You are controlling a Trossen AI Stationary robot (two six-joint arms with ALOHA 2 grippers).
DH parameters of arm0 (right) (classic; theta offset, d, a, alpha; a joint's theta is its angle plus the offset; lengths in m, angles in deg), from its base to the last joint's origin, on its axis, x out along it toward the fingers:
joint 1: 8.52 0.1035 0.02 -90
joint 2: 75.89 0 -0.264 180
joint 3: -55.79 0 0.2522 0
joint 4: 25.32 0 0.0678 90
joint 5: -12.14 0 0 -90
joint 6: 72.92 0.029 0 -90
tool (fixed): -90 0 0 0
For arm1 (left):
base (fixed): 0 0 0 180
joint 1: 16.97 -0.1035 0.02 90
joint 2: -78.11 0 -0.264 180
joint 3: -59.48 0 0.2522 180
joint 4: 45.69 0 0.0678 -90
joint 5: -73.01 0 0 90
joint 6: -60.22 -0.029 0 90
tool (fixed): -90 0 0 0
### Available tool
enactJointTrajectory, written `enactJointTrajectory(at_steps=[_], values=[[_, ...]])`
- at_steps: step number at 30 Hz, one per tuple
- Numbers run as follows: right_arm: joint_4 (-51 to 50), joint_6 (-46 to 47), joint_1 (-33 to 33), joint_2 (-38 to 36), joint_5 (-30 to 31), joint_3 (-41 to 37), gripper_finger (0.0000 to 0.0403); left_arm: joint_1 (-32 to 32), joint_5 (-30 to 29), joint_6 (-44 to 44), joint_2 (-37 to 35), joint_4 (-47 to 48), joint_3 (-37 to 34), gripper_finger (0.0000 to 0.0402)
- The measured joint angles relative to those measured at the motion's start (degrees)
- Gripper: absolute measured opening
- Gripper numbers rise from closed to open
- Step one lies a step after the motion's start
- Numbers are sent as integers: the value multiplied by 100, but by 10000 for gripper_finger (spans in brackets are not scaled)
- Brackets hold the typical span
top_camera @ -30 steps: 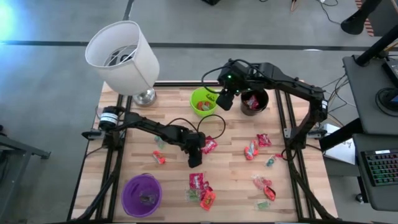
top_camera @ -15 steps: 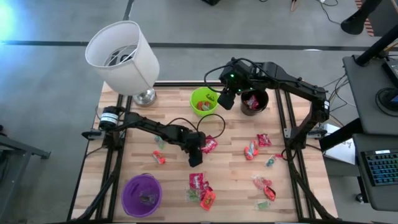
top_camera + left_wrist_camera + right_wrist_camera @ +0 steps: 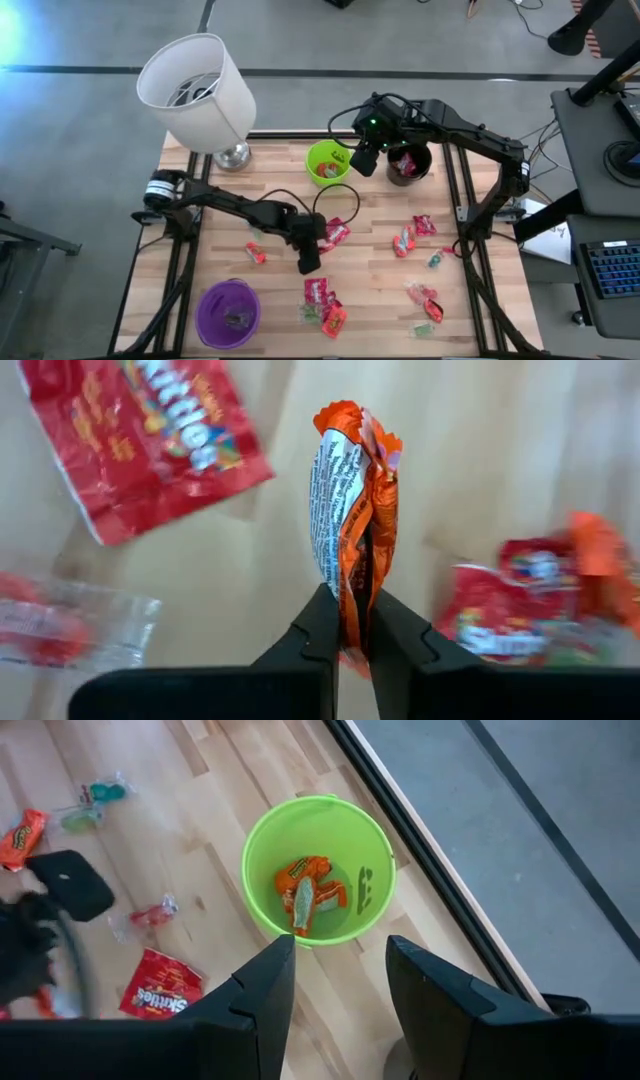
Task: Sort candy
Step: Put the orange chocolate into the green bucket
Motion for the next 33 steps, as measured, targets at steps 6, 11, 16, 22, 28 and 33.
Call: enactJointTrajectory(at_steps=[6,11,16,22,28,33], values=[[-197,-17,0,0,3,0,152,-35,-625,91,-389,145,2,7],[-637,155,0,0,2,0,153,-210,-773,485,-748,210,3,7],[-1012,308,7,0,3,0,149,-326,-1308,673,-1030,210,8,8],[-1125,484,11,0,1,0,144,-526,-2159,530,-1218,230,11,9],[-1251,828,13,0,0,0,145,-980,-2386,195,-1219,209,11,10],[-1438,1110,13,-2,0,-66,139,-1360,-2374,-218,-1221,138,11,10]])
